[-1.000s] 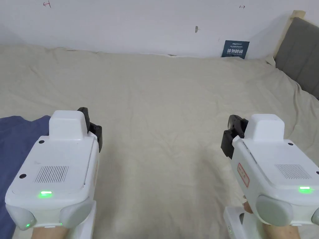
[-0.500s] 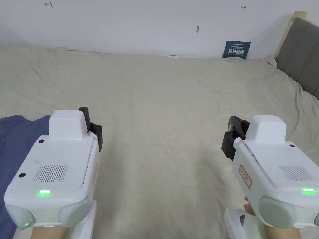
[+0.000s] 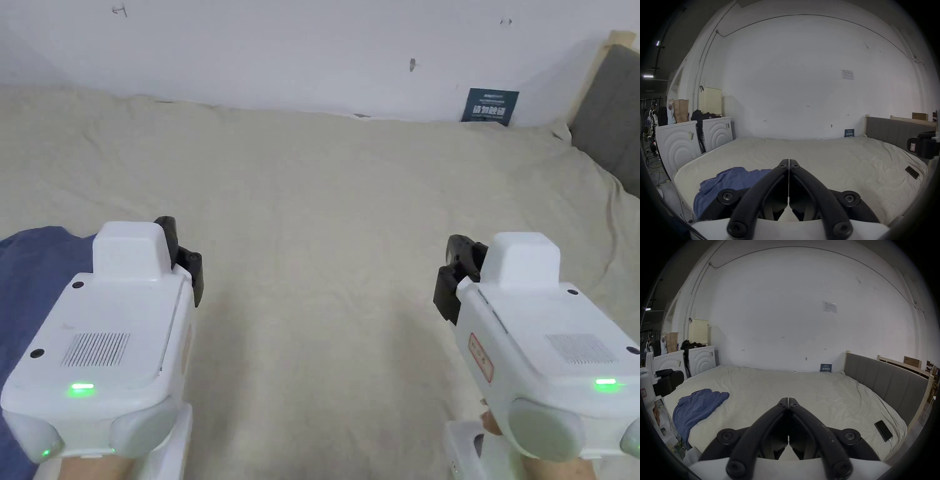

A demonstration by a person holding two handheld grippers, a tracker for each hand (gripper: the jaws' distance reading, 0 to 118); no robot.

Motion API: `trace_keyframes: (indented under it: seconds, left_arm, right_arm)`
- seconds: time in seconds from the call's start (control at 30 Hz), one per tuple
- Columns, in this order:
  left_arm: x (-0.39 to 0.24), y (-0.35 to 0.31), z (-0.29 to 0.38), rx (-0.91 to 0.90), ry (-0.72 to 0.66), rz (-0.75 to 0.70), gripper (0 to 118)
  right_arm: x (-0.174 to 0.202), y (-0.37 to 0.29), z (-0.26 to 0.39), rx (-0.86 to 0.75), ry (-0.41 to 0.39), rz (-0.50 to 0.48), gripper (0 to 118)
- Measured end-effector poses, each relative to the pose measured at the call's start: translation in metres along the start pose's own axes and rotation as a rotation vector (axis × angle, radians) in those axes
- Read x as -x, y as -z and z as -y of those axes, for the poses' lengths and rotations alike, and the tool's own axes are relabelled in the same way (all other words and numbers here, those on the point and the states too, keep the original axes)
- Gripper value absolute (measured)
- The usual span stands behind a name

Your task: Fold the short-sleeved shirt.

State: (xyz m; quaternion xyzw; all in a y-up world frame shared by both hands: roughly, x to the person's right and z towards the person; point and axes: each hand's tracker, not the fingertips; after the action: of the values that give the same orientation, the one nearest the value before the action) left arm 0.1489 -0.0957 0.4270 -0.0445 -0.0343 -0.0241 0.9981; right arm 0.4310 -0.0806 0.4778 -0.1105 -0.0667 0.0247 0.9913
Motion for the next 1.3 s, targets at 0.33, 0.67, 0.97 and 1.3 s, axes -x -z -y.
trace_keyframes:
  seconds: [0.33,0.67,0.97,1.3]
  left_arm:
    - [0.086,-0.042,0.0,0.004,0.007,-0.279,0]
    - [0.15,-0.081,0.01,0.043,-0.028,-0.479,0]
    - [0.164,-0.076,0.011,0.073,-0.036,-0.49,12]
    - [0.21,0.045,0.018,0.298,-0.056,-0.289,118]
  right_arm:
    - [0.091,0.022,-0.018,-0.05,-0.066,-0.288,1]
    - [0.167,0.027,-0.02,-0.053,-0.13,-0.491,1]
    - [0.182,0.03,-0.021,-0.048,-0.14,-0.529,1]
    - [0.18,0.056,-0.013,0.001,-0.146,-0.504,2]
